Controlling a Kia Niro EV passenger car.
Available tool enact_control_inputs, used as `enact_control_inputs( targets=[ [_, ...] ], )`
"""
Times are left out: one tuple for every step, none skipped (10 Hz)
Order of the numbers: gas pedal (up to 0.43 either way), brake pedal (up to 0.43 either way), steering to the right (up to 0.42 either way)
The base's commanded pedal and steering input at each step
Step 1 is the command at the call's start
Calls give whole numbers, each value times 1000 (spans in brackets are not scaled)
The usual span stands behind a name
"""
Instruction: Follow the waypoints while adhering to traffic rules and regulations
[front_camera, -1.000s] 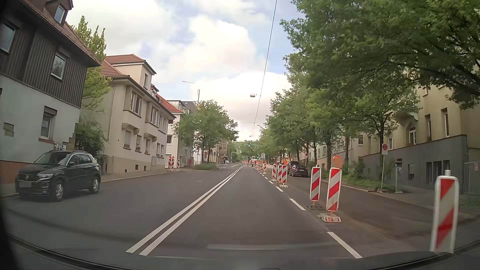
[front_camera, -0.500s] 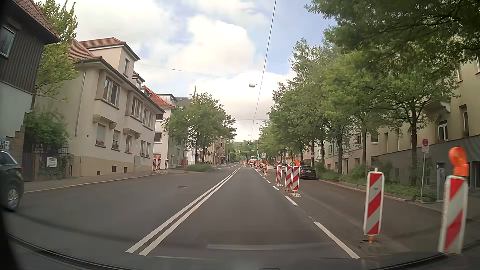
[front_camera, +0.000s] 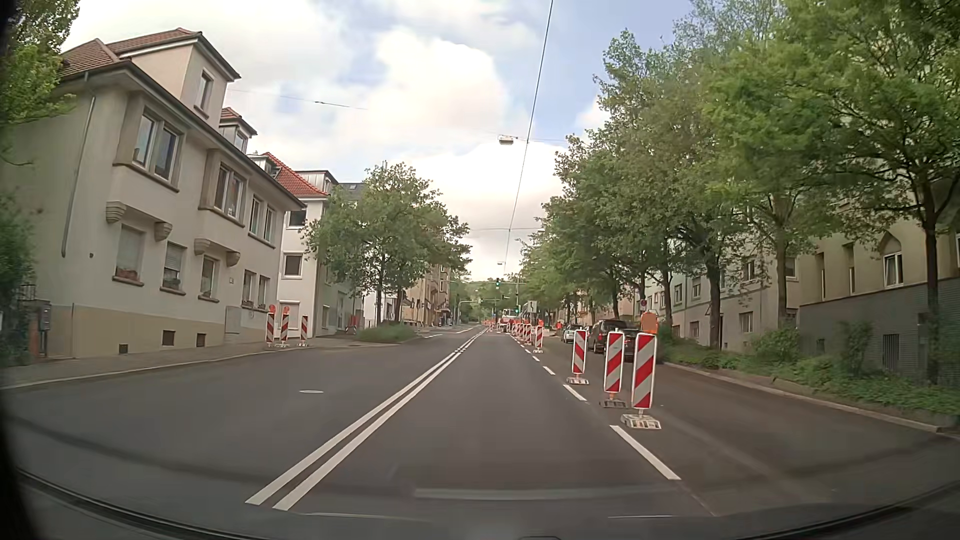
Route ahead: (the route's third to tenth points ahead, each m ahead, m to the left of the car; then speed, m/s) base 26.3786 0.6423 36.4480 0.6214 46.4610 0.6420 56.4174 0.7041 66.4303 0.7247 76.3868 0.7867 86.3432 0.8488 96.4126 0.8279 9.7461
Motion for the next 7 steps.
enact_control_inputs(
  targets=[
    [130, 0, -2],
    [130, 0, -2],
    [130, 0, -2],
    [130, 0, -1],
    [130, 0, 6],
    [130, 0, 6],
    [130, 0, 5]
  ],
)
